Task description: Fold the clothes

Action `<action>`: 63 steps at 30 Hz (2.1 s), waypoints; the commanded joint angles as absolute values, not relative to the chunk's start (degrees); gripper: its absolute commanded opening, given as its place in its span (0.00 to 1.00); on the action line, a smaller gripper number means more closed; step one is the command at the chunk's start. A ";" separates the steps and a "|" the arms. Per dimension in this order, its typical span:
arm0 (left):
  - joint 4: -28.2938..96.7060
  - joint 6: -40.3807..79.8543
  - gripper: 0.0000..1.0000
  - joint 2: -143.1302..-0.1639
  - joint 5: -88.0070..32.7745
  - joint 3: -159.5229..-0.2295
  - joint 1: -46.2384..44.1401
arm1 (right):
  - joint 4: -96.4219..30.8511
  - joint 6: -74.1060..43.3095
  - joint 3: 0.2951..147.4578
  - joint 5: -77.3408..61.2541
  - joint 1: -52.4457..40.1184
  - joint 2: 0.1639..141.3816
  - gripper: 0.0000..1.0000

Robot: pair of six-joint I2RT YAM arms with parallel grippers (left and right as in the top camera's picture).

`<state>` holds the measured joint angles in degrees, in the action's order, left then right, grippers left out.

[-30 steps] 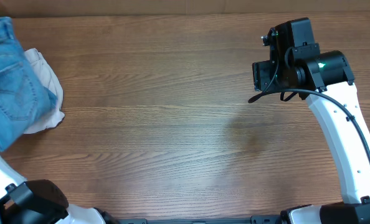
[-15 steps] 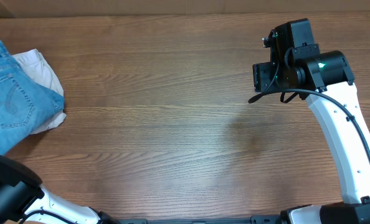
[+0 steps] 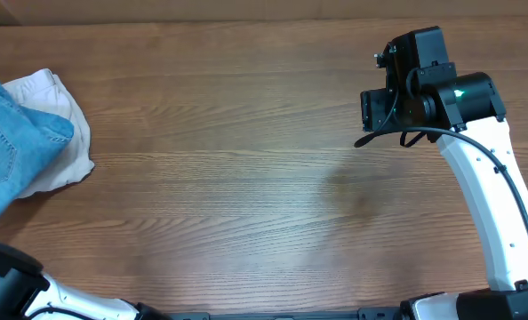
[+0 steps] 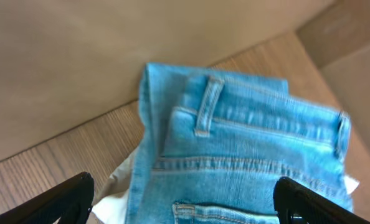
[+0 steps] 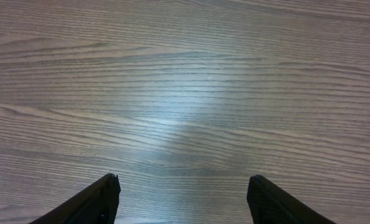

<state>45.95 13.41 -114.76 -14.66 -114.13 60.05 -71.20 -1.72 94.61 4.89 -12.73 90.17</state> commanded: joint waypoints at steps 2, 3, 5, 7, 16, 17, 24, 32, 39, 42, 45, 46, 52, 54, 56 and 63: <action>45.69 14.33 0.93 -106.37 -24.32 -118.28 58.70 | -70.04 -2.20 94.94 4.89 -12.60 89.95 0.70; 45.69 13.61 0.92 -105.41 -25.65 -118.32 57.74 | -69.63 -2.20 94.94 4.89 -12.60 89.95 0.73; 46.33 11.42 0.92 -103.72 -27.16 -118.32 55.11 | -68.64 -2.20 94.94 4.89 -12.60 89.95 0.83; 48.16 7.60 0.92 -102.04 -26.92 -118.32 51.07 | -67.59 -2.20 94.94 4.84 -12.60 89.95 0.95; 56.93 -0.01 0.95 -96.68 -13.69 -118.32 23.77 | -61.56 -2.17 94.94 -1.26 -12.62 89.95 1.00; 58.19 -0.08 0.95 -96.68 -12.38 -118.32 20.01 | -60.38 -2.17 94.94 -1.61 -12.62 89.95 1.00; 64.42 -0.05 1.00 -98.19 -1.76 -118.28 1.45 | -49.43 -4.34 94.94 -1.41 -11.38 90.59 1.00; 76.49 6.31 1.00 -99.79 -1.52 -118.30 -4.51 | -56.21 -12.67 95.00 -1.19 -5.80 88.44 1.00; 82.15 3.60 1.00 -94.30 -1.28 -116.90 -5.43 | -63.92 -12.16 93.89 -1.83 -3.42 78.65 0.95; 78.48 2.66 1.00 -87.26 -0.21 -111.94 -6.92 | -64.36 -12.23 89.69 -1.85 -3.68 72.53 0.92; 71.79 2.81 1.00 -78.46 0.08 -102.59 -8.62 | -61.10 -12.49 81.38 -2.48 -3.68 64.34 0.92; 69.25 3.03 1.00 -75.22 0.01 -98.74 -9.19 | -59.68 -12.49 78.24 -2.42 -3.68 61.43 0.94; 54.30 11.25 1.00 -57.41 4.56 -73.84 -10.11 | -56.34 -18.26 63.02 1.87 -3.66 46.65 1.00; 49.12 11.64 1.00 -54.46 6.66 -67.29 -10.11 | -59.07 -18.26 61.06 1.87 -3.66 44.34 1.00; 46.04 11.64 1.00 -53.25 6.52 -62.85 -10.11 | -63.61 -18.26 60.42 1.87 -3.66 43.53 1.00; 51.35 11.62 1.00 -56.01 6.55 -56.86 -10.11 | -73.01 -18.26 60.42 1.87 -3.66 44.38 1.00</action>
<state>50.70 10.57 -55.42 5.28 -57.91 -10.04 -72.66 -17.76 60.62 1.06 -3.51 44.18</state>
